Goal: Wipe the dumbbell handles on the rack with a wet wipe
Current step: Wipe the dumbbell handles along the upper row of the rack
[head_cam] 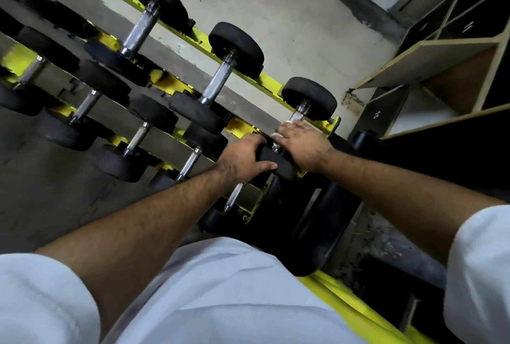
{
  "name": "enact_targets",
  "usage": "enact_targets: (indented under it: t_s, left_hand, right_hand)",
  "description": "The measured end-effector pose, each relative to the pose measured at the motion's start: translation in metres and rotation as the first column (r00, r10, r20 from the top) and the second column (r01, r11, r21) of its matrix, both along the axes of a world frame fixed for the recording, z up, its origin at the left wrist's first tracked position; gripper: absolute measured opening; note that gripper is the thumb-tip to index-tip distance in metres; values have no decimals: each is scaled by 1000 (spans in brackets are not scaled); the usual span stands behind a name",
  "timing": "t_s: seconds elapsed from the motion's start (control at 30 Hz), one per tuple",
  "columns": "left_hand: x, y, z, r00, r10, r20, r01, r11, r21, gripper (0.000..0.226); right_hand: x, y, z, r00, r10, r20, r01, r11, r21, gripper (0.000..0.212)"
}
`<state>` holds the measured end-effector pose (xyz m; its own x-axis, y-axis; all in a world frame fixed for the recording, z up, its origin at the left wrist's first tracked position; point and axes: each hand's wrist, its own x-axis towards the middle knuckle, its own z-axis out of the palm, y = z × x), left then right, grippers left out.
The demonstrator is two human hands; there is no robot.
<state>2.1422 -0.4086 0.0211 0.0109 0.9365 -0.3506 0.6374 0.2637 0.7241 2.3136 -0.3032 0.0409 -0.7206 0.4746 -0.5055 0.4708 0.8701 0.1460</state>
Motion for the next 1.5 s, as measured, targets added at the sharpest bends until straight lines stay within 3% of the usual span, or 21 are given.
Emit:
enact_targets:
  t_s: [0.17,0.37,0.47,0.53,0.63,0.7,0.8,0.93,1.07,1.2,1.33,1.4,1.5]
  left_hand:
    - [6,-4,1,999,-11,-33,12,1000,25,64]
    - [4,-3,2,999,-39,-32,40,999,26,60]
    - [3,-2,4,999,-42,-20,43,999,28,59]
    - [3,-2,5,998,-50,-21,51,998,26,59]
    - [2,-3,5,999,-48,-20,49,998,27,58]
    - [0,-3,5,999,-42,-6,43,999,10,57]
    - [-2,-3,7,999,-48,13,47,999,9,57]
    - [-5,-6,4,997,-14,76,12,1000,26,58]
    - [-2,-5,6,996,2,90,-2,1000,2,57]
    - [-3,-3,4,995,37,92,-35,999,-26,58]
    - [-3,-1,6,996,29,79,-27,999,-28,60]
    - [-2,-2,7,996,34,80,-33,999,-25,61]
    - [-3,-1,4,995,50,84,-48,999,-24,62]
  right_hand:
    - [-24,10,5,954,-195,229,145,966,216,70]
    - [-34,10,13,917,-193,349,114,965,235,84]
    - [-47,4,9,899,-116,422,35,981,193,71]
    - [-49,8,15,906,-87,415,20,986,163,60]
    - [-48,14,17,888,-181,422,93,971,220,72]
    - [-49,5,12,887,-154,435,67,976,209,75]
    - [-45,10,13,921,-43,388,3,995,101,56]
    - [-42,24,17,940,-139,312,90,982,167,50]
    - [-48,15,11,931,36,363,-42,999,9,30]
    - [-57,26,14,945,-70,320,51,996,67,20]
    - [-53,11,16,956,6,294,42,987,-157,6]
    - [-47,23,18,970,3,244,35,988,-151,19]
    - [-34,33,10,978,-27,208,28,1000,0,30]
